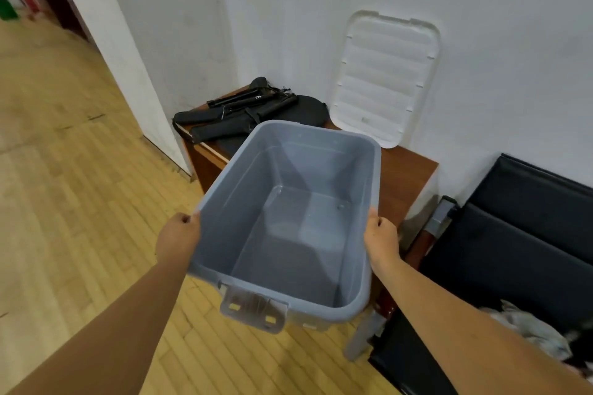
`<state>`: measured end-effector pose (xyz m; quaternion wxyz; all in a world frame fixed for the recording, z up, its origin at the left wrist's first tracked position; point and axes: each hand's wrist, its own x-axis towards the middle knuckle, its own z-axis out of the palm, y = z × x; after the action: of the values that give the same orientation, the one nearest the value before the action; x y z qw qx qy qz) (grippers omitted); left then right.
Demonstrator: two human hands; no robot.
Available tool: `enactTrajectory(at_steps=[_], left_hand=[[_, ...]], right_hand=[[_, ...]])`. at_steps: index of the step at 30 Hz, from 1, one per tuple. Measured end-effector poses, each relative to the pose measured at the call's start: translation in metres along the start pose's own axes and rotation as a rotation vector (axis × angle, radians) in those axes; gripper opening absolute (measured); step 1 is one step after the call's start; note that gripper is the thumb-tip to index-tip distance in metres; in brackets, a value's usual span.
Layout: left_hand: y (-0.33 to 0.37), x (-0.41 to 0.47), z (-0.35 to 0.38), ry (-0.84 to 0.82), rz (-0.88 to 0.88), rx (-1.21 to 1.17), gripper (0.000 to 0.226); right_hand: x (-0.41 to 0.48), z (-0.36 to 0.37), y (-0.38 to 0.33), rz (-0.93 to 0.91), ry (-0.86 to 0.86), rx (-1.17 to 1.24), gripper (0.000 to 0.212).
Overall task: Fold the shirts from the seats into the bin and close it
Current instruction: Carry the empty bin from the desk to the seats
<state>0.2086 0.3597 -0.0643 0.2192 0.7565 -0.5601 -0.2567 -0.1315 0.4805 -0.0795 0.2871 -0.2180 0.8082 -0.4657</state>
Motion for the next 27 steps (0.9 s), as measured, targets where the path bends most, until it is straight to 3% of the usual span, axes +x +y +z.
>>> enactTrajectory(at_steps=[16, 24, 27], left_hand=[[-0.219, -0.18, -0.027, -0.069, 0.0, -0.054, 0.044], [-0.273, -0.271, -0.002, -0.154, -0.013, 0.061, 0.036], [-0.281, -0.302, 0.01, -0.18, -0.038, 0.084, 0.033]], right_hand=[[-0.261, -0.052, 0.15, 0.108, 0.021, -0.051, 0.05], [-0.337, -0.092, 0.248, 0.281, 0.016, -0.024, 0.032], [-0.352, -0.103, 0.292, 0.301, 0.036, 0.004, 0.043]])
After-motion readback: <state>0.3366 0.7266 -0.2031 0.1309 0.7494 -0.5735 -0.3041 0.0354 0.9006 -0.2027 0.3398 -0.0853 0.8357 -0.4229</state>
